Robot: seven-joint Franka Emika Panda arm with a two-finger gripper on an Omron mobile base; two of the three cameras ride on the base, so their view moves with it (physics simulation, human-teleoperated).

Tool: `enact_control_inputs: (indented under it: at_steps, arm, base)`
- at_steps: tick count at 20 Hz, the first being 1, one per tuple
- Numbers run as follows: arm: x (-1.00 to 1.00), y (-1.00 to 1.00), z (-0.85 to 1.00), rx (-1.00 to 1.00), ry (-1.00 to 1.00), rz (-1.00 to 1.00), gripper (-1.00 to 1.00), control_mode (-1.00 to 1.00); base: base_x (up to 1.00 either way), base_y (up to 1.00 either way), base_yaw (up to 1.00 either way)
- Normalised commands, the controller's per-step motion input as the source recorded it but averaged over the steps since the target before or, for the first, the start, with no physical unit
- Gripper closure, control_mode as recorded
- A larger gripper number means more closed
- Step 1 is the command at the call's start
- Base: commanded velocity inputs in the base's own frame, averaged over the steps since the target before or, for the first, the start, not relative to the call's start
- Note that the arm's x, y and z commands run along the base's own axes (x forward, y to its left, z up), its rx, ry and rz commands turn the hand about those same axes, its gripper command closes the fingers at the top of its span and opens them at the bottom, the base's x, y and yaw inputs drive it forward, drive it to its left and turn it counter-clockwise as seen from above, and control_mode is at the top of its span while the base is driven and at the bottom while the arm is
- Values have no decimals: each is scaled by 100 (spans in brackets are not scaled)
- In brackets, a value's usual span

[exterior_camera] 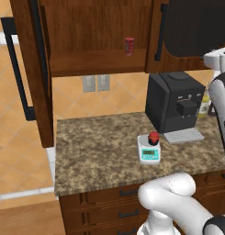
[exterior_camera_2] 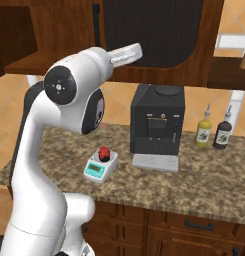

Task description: Pick the jam and place it on the digital scale for weighing, and close the cabinet.

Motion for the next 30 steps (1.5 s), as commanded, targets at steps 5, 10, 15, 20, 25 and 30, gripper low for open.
enact_control_inputs:
  at_steps: [5,10,15,20,25,30]
  arm:
    - [-66,93,14,-37,6,0,-100,-100]
    - [-43,76,40,-47,31,3,-100,-100]
    - [-38,82,22,-55,49,8,-100,-100]
    - [-19,74,0,-64,47,7,-100,-100]
    - [-55,9,-13,-53,29,7,-100,-100]
    - [-97,5,-49,-51,10,7,-100,-100]
  base:
    - [0,0,0]
    - [0,0,0]
    - [0,0,0]
    - [0,0,0]
    - [0,0,0]
    - [0,0,0]
